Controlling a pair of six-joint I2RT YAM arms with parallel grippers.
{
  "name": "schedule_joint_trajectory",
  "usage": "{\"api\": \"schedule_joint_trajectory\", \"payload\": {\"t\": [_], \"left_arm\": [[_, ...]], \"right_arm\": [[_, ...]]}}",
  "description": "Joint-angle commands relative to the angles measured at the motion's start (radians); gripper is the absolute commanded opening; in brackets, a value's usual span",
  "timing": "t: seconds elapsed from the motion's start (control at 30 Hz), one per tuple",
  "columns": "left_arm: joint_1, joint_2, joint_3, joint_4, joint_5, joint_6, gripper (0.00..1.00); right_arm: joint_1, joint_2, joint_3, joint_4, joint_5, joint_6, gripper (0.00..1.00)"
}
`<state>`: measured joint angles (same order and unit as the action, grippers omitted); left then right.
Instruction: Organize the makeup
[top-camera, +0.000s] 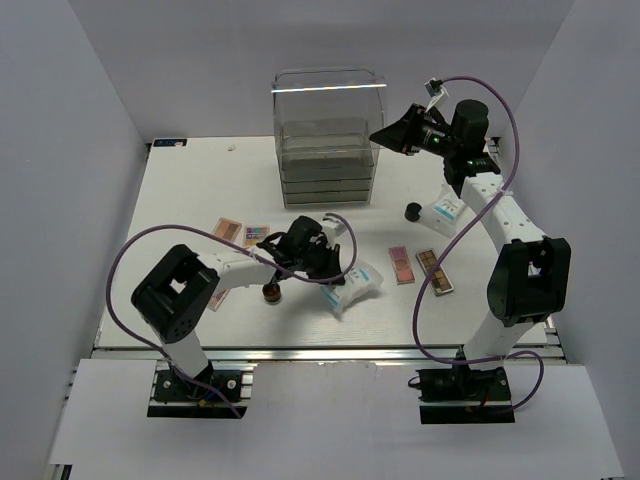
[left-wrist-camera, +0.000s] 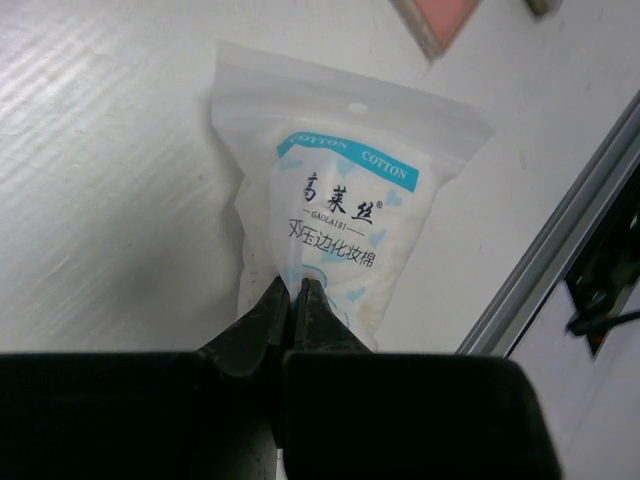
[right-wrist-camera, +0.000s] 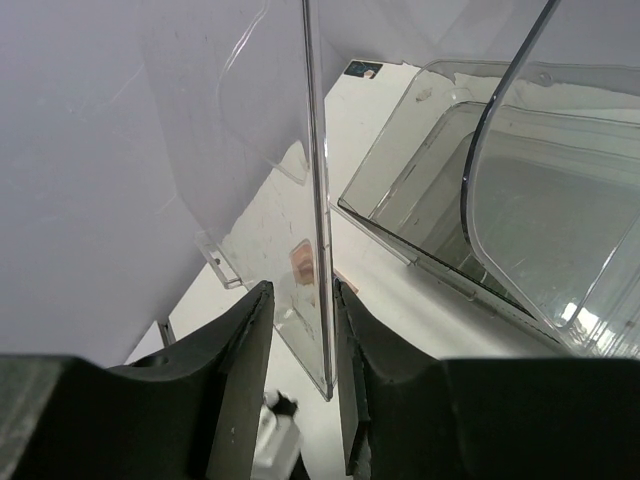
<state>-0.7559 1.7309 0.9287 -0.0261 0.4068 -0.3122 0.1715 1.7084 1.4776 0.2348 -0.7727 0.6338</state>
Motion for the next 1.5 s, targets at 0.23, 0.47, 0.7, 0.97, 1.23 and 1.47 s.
{"api": "schedule_joint_trajectory", "payload": {"t": [0.23,0.47,0.7,0.97,1.23,1.47], "left_arm": [[0.078,-0.264,-0.154,0.439,-0.423,-0.692,0.0],[0.082,-0.225,-0.047,0.504,-0.732,-0.936,0.0],[0.086,-0.099,0.091,0.6,-0.937,-1.1,0.0],[0.096,0.042,0.214,0.682,-1.131,-1.124,0.0],[0.116,0.186,0.358,0.767,-1.132,-1.087,0.0],[0.125,0.269,0.45,0.755,-1.148,-1.07,0.0]], "right_arm": [[0.005,-0.058,0.047,0.032,-0.002,0.003,0.36],[0.005,-0.061,0.052,0.028,0.006,0.014,0.34],[0.005,-0.066,0.052,0.028,0.006,0.015,0.34],[0.003,-0.066,0.049,0.028,0.012,0.02,0.34],[0.003,-0.066,0.072,0.018,0.004,0.017,0.34],[0.003,-0.069,0.076,0.017,0.003,0.017,0.34]]}}
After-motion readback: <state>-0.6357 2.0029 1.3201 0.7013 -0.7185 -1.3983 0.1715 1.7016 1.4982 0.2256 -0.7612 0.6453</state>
